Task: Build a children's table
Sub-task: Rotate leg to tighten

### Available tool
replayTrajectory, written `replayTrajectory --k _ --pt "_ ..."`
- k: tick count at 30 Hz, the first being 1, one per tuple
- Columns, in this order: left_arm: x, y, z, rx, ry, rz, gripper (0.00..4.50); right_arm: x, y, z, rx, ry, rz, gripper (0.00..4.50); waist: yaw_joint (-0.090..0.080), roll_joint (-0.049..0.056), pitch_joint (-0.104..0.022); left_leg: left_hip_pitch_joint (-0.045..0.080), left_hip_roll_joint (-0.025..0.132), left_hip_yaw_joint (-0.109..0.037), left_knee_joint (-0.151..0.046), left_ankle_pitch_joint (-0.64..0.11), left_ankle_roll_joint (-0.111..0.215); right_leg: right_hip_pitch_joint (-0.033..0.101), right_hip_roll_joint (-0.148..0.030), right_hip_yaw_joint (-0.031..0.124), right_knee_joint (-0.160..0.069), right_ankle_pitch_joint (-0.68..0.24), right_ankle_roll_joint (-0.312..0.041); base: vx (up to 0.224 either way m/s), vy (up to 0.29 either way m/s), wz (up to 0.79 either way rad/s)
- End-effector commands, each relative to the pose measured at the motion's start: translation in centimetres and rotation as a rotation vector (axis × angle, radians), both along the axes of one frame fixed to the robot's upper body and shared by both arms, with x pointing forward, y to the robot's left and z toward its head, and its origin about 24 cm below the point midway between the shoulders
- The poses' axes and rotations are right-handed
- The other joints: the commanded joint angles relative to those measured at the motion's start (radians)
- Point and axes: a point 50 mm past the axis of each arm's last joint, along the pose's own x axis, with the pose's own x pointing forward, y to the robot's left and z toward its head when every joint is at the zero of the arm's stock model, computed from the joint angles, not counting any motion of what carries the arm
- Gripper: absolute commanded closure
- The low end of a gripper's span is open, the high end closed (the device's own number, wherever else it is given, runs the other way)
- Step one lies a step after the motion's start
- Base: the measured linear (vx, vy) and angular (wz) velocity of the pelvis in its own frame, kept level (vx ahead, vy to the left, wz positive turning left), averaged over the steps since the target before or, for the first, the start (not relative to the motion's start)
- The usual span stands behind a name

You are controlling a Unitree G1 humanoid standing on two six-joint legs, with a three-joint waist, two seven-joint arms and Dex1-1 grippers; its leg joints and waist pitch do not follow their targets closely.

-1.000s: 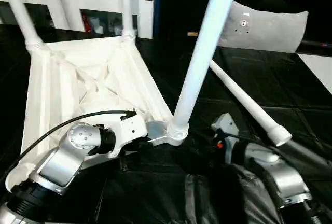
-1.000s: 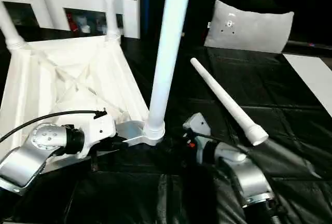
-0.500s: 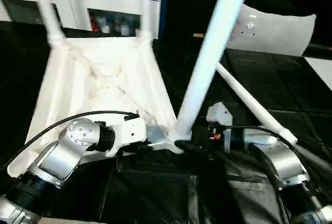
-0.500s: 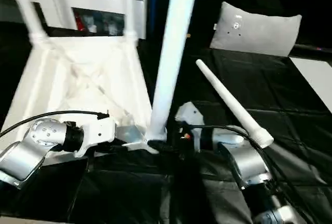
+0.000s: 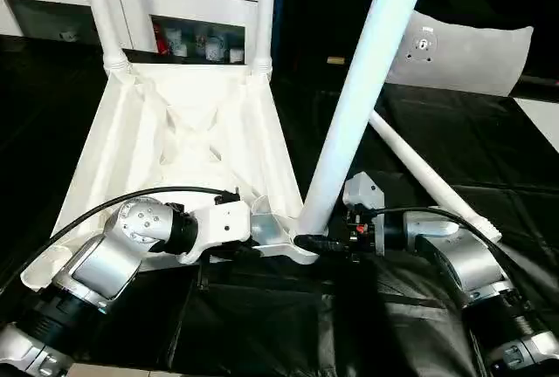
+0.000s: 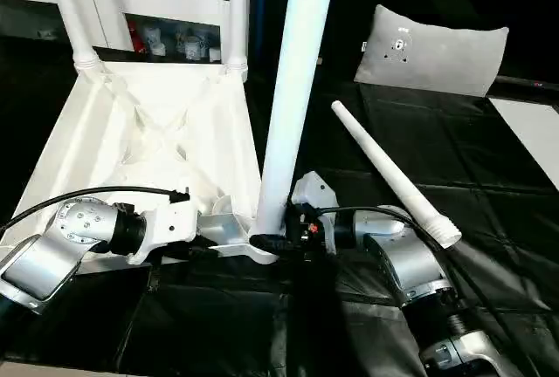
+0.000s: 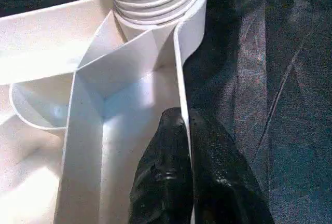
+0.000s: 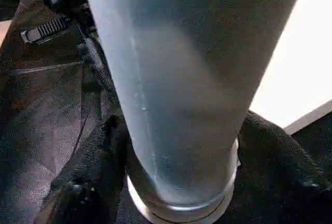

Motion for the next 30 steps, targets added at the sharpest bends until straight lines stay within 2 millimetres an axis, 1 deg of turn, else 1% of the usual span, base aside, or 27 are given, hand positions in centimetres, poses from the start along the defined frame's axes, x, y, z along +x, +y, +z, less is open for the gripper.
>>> replayTrajectory --k 1,3,8,10,11,13,14,15,17,18,19,20,21,22,23,24,25,26,27,28,29,30 --pt "-0.1 -1.1 0.6 0.002 -0.027 -0.091 4.50 0.2 -0.3 -0.1 -0.025 -0.007 0.002 1.64 -0.006 0.010 -0.059 0.018 0.051 -0.008 -0.064 -0.123 0.030 0.045 -0.073 0.037 -0.056 -0.060 -0.227 0.000 0.000 0.00" --pt "-0.1 -1.0 0.6 0.003 -0.026 -0.088 4.50 0.1 -0.3 -0.2 -0.026 -0.002 0.003 1.77 -0.005 0.010 -0.059 0.019 0.051 -0.008 -0.064 -0.123 0.029 0.045 -0.074 0.037 -0.056 -0.060 -0.228 0.000 0.000 0.00" --pt "0.0 -1.0 0.6 -0.005 -0.022 -0.080 4.50 -0.2 -0.1 -0.8 -0.016 0.039 -0.003 1.83 -0.006 0.009 -0.058 0.018 0.049 -0.008 -0.064 -0.123 0.030 0.046 -0.073 0.037 -0.056 -0.063 -0.227 0.000 0.000 0.00" --pt "0.0 -1.0 0.6 -0.015 -0.018 -0.074 4.50 -0.3 0.0 -1.0 0.000 0.065 -0.016 1.84 -0.007 0.008 -0.057 0.017 0.049 -0.008 -0.064 -0.125 0.030 0.046 -0.072 0.037 -0.057 -0.070 -0.226 0.000 0.000 0.00" --pt "0.0 -1.0 0.7 -0.030 -0.011 -0.057 4.50 -0.4 0.1 -1.3 0.022 0.101 -0.043 1.84 -0.007 0.011 -0.057 0.018 0.049 -0.008 -0.065 -0.132 0.027 0.044 -0.073 0.037 -0.058 -0.078 -0.225 0.000 0.000 0.00" --pt "0.1 -1.1 0.8 -0.044 -0.006 -0.034 4.50 -0.6 0.1 -1.7 0.038 0.144 -0.081 1.84 -0.008 0.010 -0.055 0.018 0.049 -0.009 -0.066 -0.141 0.022 0.044 -0.071 0.037 -0.060 -0.090 -0.224 0.000 0.000 0.00" --pt "0.2 -1.1 0.8 -0.055 -0.001 0.000 4.50 -0.7 0.3 -2.1 0.049 0.172 -0.116 1.84 -0.007 0.012 -0.052 0.018 0.050 -0.010 -0.068 -0.157 0.015 0.042 -0.073 0.037 -0.062 -0.116 -0.222 0.000 0.000 0.00" --pt "0.2 -1.2 0.8 -0.056 -0.001 0.003 4.50 -0.7 0.3 -2.1 0.049 0.173 -0.119 1.84 -0.009 0.011 -0.051 0.019 0.050 -0.009 -0.069 -0.167 0.009 0.041 -0.073 0.037 -0.063 -0.131 -0.218 0.000 0.000 0.00" --pt "0.5 -1.7 1.1 -0.117 0.011 0.098 4.50 -1.0 0.8 -3.0 0.037 0.211 -0.202 1.85 -0.010 0.014 -0.045 0.022 0.049 -0.012 -0.074 -0.230 -0.015 0.035 -0.075 0.039 -0.073 -0.237 -0.200 0.000 0.000 0.00" --pt "0.6 -2.1 1.3 -0.143 0.013 0.134 4.50 -0.9 1.1 -3.4 0.034 0.221 -0.246 1.85 -0.012 0.013 -0.044 0.021 0.049 -0.013 -0.075 -0.247 -0.022 0.035 -0.075 0.038 -0.075 -0.270 -0.192 0.000 0.000 0.00" --pt "0.6 -2.1 1.3 -0.147 0.013 0.138 4.50 -0.9 1.1 -3.4 0.033 0.221 -0.252 1.86 -0.015 0.013 -0.042 0.022 0.048 -0.016 -0.076 -0.277 -0.034 0.032 -0.075 0.038 -0.080 -0.333 -0.176 0.000 0.000 0.00" --pt "0.7 -2.6 1.4 -0.170 0.017 0.168 4.50 -0.8 1.4 -3.7 0.028 0.223 -0.298 1.86 -0.019 0.014 -0.042 0.023 0.049 -0.018 -0.077 -0.296 -0.044 0.029 -0.077 0.038 -0.083 -0.372 -0.164 0.000 0.000 0.00" --pt "0.7 -3.9 1.8 -0.226 0.023 0.236 4.50 -0.3 2.3 -4.4 0.057 0.267 -0.442 1.86 -0.020 0.015 -0.042 0.023 0.047 -0.019 -0.077 -0.304 -0.046 0.028 -0.076 0.037 -0.086 -0.389 -0.158 0.000 0.000 0.00" --pt "0.7 -4.5 1.9 -0.242 0.023 0.263 4.50 -0.1 2.8 -4.5 0.076 0.287 -0.495 1.86 -0.030 0.013 -0.041 0.018 0.047 -0.021 -0.079 -0.309 -0.056 0.026 -0.077 0.038 -0.085 -0.399 -0.157 0.000 0.000 0.00" --pt "0.8 -4.9 1.9 -0.249 0.022 0.280 4.50 0.0 3.1 -4.6 0.089 0.300 -0.523 1.86 -0.039 0.011 -0.043 0.010 0.045 -0.028 -0.081 -0.308 -0.062 0.034 -0.080 0.034 -0.086 -0.423 -0.143 0.000 0.000 0.00" --pt "0.8 -5.5 2.0 -0.262 0.022 0.295 4.50 0.2 3.5 -4.6 0.093 0.305 -0.550 1.86 -0.043 0.011 -0.043 0.006 0.044 -0.030 -0.082 -0.308 -0.064 0.035 -0.078 0.032 -0.085 -0.432 -0.134 0.000 0.000 0.00" --pt "0.7 -5.8 2.1 -0.270 0.024 0.304 4.50 0.2 3.7 -4.6 0.093 0.309 -0.568 1.89 -0.050 0.012 -0.042 0.010 0.043 -0.029 -0.080 -0.330 -0.059 0.028 -0.077 0.031 -0.092 -0.455 -0.123 0.000 0.000 0.00" --pt "0.9 -6.6 2.2 -0.286 0.019 0.333 4.50 0.6 4.1 -4.7 0.095 0.312 -0.620 1.91 -0.057 0.010 -0.046 0.016 0.043 -0.027 -0.075 -0.329 -0.055 0.024 -0.077 0.035 -0.091 -0.438 -0.128 0.000 0.000 0.00" --pt "1.1 -7.9 2.5 -0.312 0.004 0.373 4.50 1.3 4.7 -4.7 0.096 0.311 -0.698 1.91 -0.060 0.012 -0.045 0.015 0.043 -0.027 -0.075 -0.329 -0.051 0.022 -0.075 0.036 -0.093 -0.429 -0.131 0.000 0.000 0.00" --pt "1.1 -8.4 2.7 -0.320 -0.003 0.386 4.50 1.5 5.0 -4.7 0.096 0.309 -0.725 1.91 -0.067 0.010 -0.045 0.013 0.042 -0.026 -0.074 -0.334 -0.050 0.021 -0.074 0.035 -0.094 -0.428 -0.132 0.000 0.000 0.00" --pt "1.1 -8.8 2.8 -0.332 -0.006 0.388 4.50 1.7 5.1 -4.7 0.091 0.305 -0.748 1.91 -0.069 0.010 -0.046 0.012 0.040 -0.028 -0.073 -0.333 -0.047 0.023 -0.074 0.033 -0.096 -0.429 -0.127 0.000 0.000 0.00" --pt "1.0 -9.6 3.2 -0.355 -0.013 0.388 4.50 2.1 5.4 -4.7 0.081 0.298 -0.785 1.91 -0.070 0.004 -0.051 0.010 0.040 -0.026 -0.071 -0.322 -0.044 0.026 -0.075 0.034 -0.094 -0.417 -0.127 0.000 0.000 0.00"
